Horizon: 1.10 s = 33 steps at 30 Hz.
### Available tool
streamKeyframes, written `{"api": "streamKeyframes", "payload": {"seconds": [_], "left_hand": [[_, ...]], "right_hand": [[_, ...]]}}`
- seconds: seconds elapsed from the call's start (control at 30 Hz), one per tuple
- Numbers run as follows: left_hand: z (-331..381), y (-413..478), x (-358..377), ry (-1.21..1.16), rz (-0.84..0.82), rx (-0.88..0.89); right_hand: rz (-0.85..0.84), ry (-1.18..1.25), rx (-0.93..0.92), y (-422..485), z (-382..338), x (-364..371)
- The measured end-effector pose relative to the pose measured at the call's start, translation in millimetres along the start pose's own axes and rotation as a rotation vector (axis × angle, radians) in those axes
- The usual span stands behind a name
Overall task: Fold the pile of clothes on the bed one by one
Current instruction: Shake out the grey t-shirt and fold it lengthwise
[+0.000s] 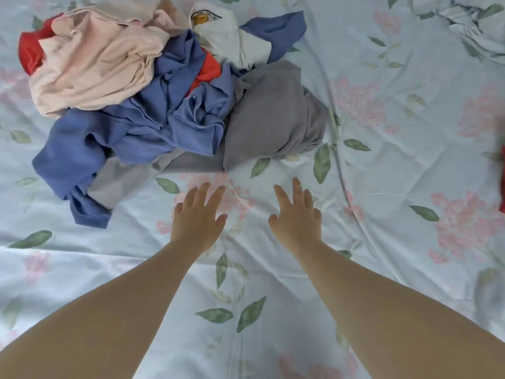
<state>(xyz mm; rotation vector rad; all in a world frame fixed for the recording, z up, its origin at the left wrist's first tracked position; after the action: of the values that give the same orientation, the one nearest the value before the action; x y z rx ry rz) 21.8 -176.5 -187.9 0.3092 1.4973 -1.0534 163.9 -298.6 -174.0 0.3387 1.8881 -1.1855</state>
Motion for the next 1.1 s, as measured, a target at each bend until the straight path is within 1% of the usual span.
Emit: {"api": "streamKeyframes", "payload": {"seconds": [0.07,0.2,0.23,0.37,0.5,0.6,0.7,0.87,0.93,1.0,1.07,1.1], "left_hand": [[-9.7,5.4,-3.2,-0.013,0.022,-0.007],[-19.1,14.8,-10.8,-0.084,0.073,-0.012],[-19.5,17.4,-12.6,-0.083,0.079,-0.002],[-13.5,37.8,-18.8,-0.049,0.043,0.098],[3.6,64.8,-18.7,-0.184,-0.107,0.169],[7.9,77.7,-10.9,-0.102,-0.203,0.170],[7.4,77.1,-8.4,-0.125,-0.212,0.133],[8.1,60.6,-20.5,-0.382,-0.147,0.103],[10.3,56.7,-30.0,-0.478,-0.071,0.082],[11.3,56.0,-38.3,-0.576,0.119,0.009],[7.6,60.4,-45.8,-0.627,0.332,-0.143],[4.4,64.9,-47.1,-0.631,0.377,-0.219]], "right_hand": [[-0.047,-0.024,0.007,13.9,-8.3,-2.1],[-0.290,-0.010,0.096,36.7,-12.3,-0.4],[-0.323,-0.019,0.100,39.8,-11.2,1.2],[-0.371,-0.051,0.083,47.0,-4.3,2.8],[-0.374,-0.064,0.071,48.2,-0.7,13.0],[-0.357,-0.074,0.048,48.9,1.8,19.2],[-0.378,-0.055,0.038,49.9,3.6,15.1],[-0.441,0.020,0.002,49.1,7.3,-4.5],[-0.438,0.078,-0.012,48.5,10.8,-14.3],[-0.435,0.153,-0.023,44.0,14.9,-20.2],[-0.430,0.257,-0.036,38.9,19.9,-21.2],[-0.428,0.289,-0.046,37.2,22.3,-20.6]]}}
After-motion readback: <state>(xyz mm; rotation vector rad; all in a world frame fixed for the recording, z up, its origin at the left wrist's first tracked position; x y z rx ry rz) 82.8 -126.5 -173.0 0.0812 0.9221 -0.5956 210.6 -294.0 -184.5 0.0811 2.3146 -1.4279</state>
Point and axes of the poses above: each hand's wrist, its own y-axis towards the middle knuckle, its own x-axis out of the palm, z = x × y, the point moved 1 cm from there along y, towards the middle knuckle, and after that the axes turned 7 degrees about x, right-handed, at the moved point
